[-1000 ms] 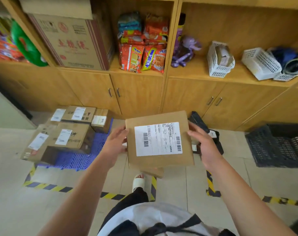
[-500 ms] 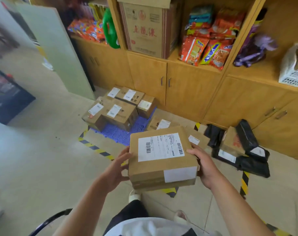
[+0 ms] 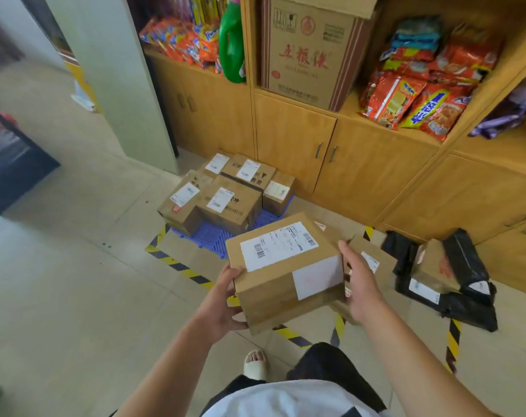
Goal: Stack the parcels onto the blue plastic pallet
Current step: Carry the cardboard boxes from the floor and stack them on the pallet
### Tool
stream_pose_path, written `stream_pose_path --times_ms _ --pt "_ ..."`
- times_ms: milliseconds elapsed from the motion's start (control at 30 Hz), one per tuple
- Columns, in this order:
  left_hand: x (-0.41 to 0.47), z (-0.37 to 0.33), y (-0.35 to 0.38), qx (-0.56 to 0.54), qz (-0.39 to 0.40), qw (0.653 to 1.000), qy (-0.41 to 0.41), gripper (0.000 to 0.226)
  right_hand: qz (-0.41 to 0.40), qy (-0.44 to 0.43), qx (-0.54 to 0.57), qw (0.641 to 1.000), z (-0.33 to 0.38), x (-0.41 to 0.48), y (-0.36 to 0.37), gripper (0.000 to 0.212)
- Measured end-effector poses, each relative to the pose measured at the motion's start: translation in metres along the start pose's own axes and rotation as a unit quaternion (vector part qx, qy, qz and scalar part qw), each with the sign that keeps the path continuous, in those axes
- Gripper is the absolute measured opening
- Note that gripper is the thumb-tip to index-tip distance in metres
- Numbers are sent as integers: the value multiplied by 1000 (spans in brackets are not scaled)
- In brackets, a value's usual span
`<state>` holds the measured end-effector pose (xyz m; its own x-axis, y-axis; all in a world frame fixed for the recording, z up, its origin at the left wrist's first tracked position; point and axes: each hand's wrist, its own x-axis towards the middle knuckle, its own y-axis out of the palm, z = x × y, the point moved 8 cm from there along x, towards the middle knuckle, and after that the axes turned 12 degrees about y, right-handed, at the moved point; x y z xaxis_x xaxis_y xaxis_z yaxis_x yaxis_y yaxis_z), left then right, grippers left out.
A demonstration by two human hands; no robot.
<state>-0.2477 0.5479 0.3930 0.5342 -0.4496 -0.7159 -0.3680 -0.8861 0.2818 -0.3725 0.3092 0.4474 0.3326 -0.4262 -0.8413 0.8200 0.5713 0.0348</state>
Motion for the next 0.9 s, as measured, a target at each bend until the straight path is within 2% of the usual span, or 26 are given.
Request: stream_pose_path --times_ms 100,200,300,367,400,467,533,600,633,733,833,900 --pt "19 -19 2 10 -40 999 -6 64 -55 41 48 996 -13 15 21 67" --pt "48 -36 14 5 -59 998 -23 66 -69 68 73 993 -9 30 48 80" --pt "83 -54 29 -1 -66 996 -51 86 -59 88 88 990 15 58 74 66" --pt "107 -68 34 3 -90 994 -63 82 -44 121 110 986 35 79 94 49" --pt "117 -76 36 -1 -99 993 -62 76 -41 135 110 984 46 93 103 51" --pt "141 -96 36 -1 -115 992 -52 67 -44 154 99 982 63 124 122 70" --pt "164 -114 33 -2 -128 990 -53 62 -58 165 70 982 78 155 142 115" --pt "188 -132 30 -2 -131 990 -45 58 -52 176 53 982 90 187 162 141" --pt "199 -142 26 5 -140 989 -41 56 -41 186 45 981 96 200 174 144" --pt "229 -164 12 0 -152 988 -33 52 -29 189 34 981 115 229 203 130" --pt "257 -167 -2 1 -118 991 -68 42 -71 183 23 980 121 253 215 132" --pt "281 -161 -24 51 -99 990 -85 37 -123 181 22 975 115 271 212 127"
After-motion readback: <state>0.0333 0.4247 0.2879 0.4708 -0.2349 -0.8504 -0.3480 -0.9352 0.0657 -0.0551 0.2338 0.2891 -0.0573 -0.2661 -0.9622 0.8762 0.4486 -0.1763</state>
